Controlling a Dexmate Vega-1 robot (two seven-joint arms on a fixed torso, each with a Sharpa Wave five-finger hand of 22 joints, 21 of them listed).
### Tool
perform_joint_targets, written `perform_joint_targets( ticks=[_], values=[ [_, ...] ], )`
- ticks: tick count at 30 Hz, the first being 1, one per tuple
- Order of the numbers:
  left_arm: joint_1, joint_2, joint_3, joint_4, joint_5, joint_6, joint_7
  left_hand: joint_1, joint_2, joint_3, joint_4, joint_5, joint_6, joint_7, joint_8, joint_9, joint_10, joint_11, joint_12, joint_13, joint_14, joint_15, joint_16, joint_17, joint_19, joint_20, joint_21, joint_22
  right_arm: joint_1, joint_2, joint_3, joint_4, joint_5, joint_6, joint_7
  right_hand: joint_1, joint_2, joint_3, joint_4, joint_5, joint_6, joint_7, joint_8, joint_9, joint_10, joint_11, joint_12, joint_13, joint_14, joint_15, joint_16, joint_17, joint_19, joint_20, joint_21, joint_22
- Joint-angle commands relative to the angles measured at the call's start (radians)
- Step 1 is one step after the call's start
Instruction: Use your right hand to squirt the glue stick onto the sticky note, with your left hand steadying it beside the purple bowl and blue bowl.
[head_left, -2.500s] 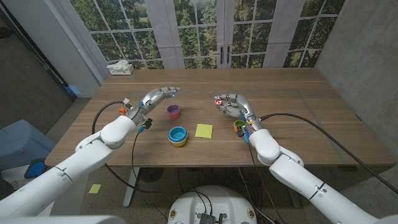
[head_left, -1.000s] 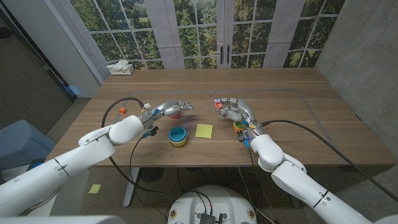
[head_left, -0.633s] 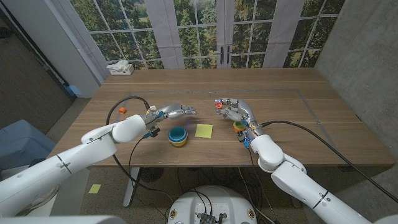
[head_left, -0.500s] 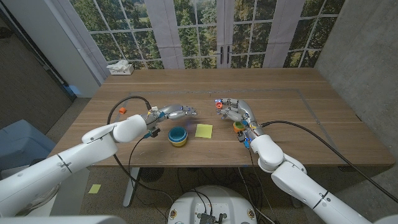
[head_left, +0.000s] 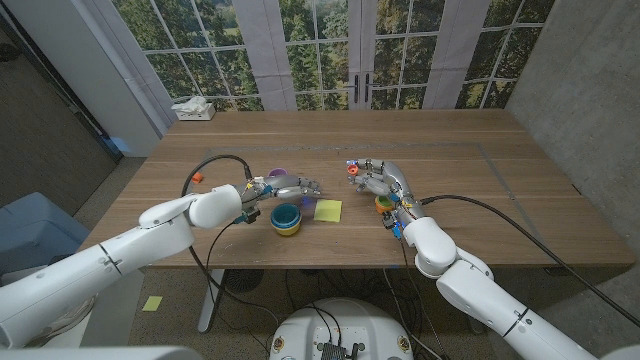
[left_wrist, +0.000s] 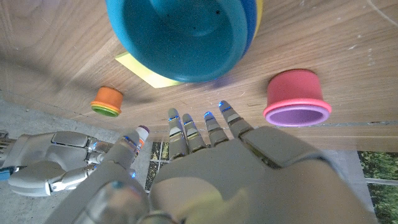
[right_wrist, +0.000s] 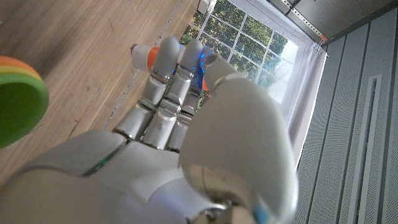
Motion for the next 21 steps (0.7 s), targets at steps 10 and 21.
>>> perform_joint_targets(
  ticks=[10, 21],
  values=[
    [-0.081, -0.020, 0.099, -0.035, 0.209, 0.025, -0.150, -0.015, 0.064, 0.000, 0.072, 0.006, -0.043, -0.044, 0.011, -0.001, -0.050, -0.032, 0.007, 0.001, -0.075, -0.033, 0.003, 0.005, -0.099, 0.004, -0.016, 0.004, -0.016, 0.003, 0.010, 0.011, 0.009, 0.030, -0.008, -0.012, -0.004, 0.009, 0.002, 0.009, 0.107, 0.093, -0.003, 0.003, 0.029, 0.019, 0.000, 0.005, -0.005, -0.047, -0.002, 0.000, 0.007, -0.104, 0.003, -0.001],
    [-0.069, -0.020, 0.105, -0.060, 0.311, 0.002, -0.149, -0.008, 0.082, 0.008, 0.109, 0.010, -0.048, -0.053, 0.011, -0.002, -0.094, -0.049, -0.002, 0.000, -0.129, -0.027, 0.000, 0.003, -0.172, 0.015, -0.018, 0.003, -0.020, 0.003, 0.014, 0.018, 0.018, 0.039, -0.003, -0.015, -0.005, 0.013, 0.002, 0.011, 0.110, 0.093, -0.004, 0.004, 0.031, 0.018, -0.001, 0.007, -0.004, -0.046, -0.001, 0.002, 0.008, -0.104, 0.001, -0.002]
  ],
)
